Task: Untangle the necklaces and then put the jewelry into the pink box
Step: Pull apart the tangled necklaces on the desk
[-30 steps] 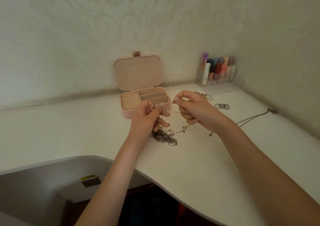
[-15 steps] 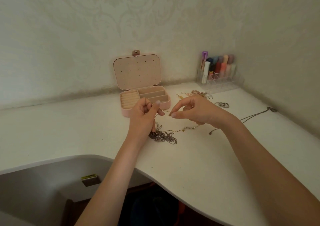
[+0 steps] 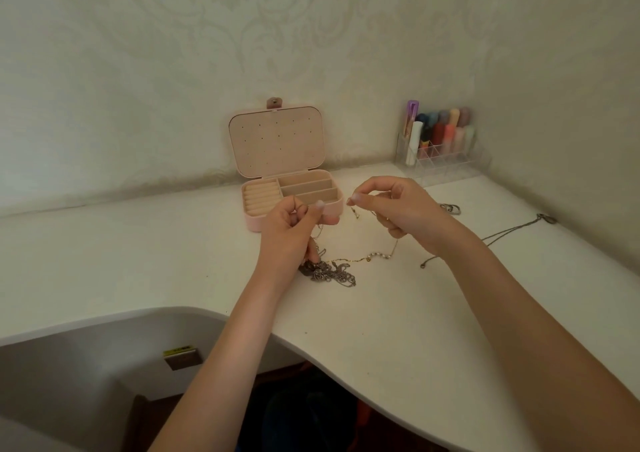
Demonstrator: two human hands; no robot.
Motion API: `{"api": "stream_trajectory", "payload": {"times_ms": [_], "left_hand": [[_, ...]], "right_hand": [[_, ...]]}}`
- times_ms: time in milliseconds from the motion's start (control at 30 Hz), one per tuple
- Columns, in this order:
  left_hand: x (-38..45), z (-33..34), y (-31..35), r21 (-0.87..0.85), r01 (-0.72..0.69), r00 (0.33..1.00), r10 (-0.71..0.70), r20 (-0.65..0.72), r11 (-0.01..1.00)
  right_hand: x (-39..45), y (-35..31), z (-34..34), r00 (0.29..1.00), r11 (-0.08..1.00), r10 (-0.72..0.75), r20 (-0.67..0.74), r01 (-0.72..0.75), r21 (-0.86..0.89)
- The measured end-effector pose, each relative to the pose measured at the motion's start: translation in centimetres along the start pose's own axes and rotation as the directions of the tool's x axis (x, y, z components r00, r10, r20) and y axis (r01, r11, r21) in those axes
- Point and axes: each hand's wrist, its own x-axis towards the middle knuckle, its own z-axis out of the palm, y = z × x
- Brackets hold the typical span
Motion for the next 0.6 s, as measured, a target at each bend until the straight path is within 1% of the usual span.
{"api": "stream_trajectory", "payload": {"times_ms": [33,100,167,233,300,367,400,433,467,500,533,600], "left_hand": [[0.0,0.0,0.1,-0.013,0.013,1.0,-0.013,0.001,1.0],[0.0,-0.1,0.4,-0.071,0.04,0.999,-0.041,0.0,0.997],[0.0,-0.1,0.6,-0.144,0.065,0.998,-0.064,0.008,0.987],[-0.1,-0.2,0.8,-0.202,0.082,0.997,-0.078,0.027,0.976],[-0.1,-0.2,1.0,-0.26,0.116,0.993,-0.103,0.064,0.959],[-0.2,-0.2,1.3,-0.331,0.179,0.982,-0.145,0.123,0.926],[-0.3,-0.2,1.4,-0.359,0.207,0.975,-0.161,0.154,0.91],[-0.3,-0.3,1.5,-0.374,0.224,0.969,-0.167,0.18,0.9],[-0.3,-0.3,1.5,-0.38,0.234,0.965,-0.166,0.202,0.895],[-0.3,-0.3,1.5,-0.381,0.238,0.962,-0.162,0.22,0.893],[-0.3,-0.3,1.5,-0.383,0.239,0.96,-0.157,0.234,0.892],[-0.3,-0.4,1.5,-0.394,0.234,0.957,-0.139,0.255,0.889]], "right_hand": [[0.1,0.4,0.1,0.998,0.995,-0.039,-0.045,0.035,-0.097],[0.3,1.1,0.5,0.991,0.959,-0.117,-0.067,0.095,-0.269],[0.5,1.7,0.7,0.991,0.919,-0.125,-0.051,0.096,-0.382],[0.6,2.0,0.8,0.995,0.878,-0.093,-0.034,0.066,-0.475],[0.6,2.1,0.9,0.996,0.81,-0.084,-0.015,0.06,-0.583],[0.6,2.0,1.2,0.986,0.716,-0.163,-0.03,0.097,-0.692],[0.6,1.9,1.6,0.975,0.707,-0.216,-0.047,0.123,-0.697],[0.5,1.7,2.0,0.967,0.745,-0.248,-0.065,0.147,-0.651],[0.4,1.3,2.4,0.967,0.82,-0.245,-0.076,0.165,-0.549],[0.2,0.9,2.8,0.976,0.893,-0.207,-0.063,0.162,-0.421],[-0.1,0.5,3.1,0.989,0.94,-0.149,-0.022,0.135,-0.313],[-0.7,-0.3,3.7,0.99,0.979,-0.045,0.13,0.07,-0.194]]}}
